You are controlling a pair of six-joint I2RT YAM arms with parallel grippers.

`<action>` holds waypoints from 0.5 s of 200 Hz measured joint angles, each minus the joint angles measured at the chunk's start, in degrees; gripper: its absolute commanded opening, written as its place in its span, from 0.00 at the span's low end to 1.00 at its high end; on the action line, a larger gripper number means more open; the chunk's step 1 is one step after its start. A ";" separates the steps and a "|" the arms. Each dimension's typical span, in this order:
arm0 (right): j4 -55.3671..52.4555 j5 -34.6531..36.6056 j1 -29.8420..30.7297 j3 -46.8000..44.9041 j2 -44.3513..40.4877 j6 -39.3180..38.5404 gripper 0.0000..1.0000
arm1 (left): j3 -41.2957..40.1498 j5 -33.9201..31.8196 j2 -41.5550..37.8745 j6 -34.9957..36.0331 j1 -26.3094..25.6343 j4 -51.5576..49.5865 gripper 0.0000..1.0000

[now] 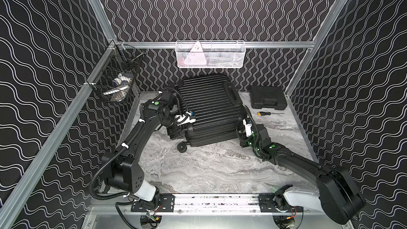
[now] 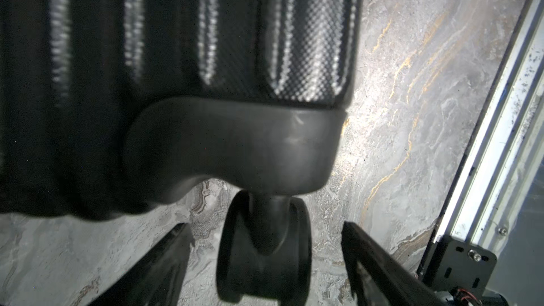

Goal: Close the suitcase zippers
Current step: Pick up the suitcase from the center of the board.

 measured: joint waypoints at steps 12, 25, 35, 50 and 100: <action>0.00 -0.35 0.00 0.00 0.00 0.35 0.00 | -1.16 -0.11 -0.22 1.14 0.00 0.46 0.82; 0.02 -0.55 0.00 -0.04 0.00 0.35 0.00 | -2.16 -0.59 -0.33 2.03 0.00 1.18 0.82; 0.02 -0.63 0.00 -0.04 0.00 0.37 0.00 | -2.69 -1.31 -0.33 2.54 0.00 1.86 0.80; 0.02 -0.76 0.00 -0.04 0.00 0.39 0.00 | -3.19 -2.21 -0.11 2.95 0.00 2.67 0.77; 0.02 -0.83 0.00 -0.02 -0.04 0.55 0.00 | -3.26 -2.54 1.07 3.98 0.00 3.23 0.65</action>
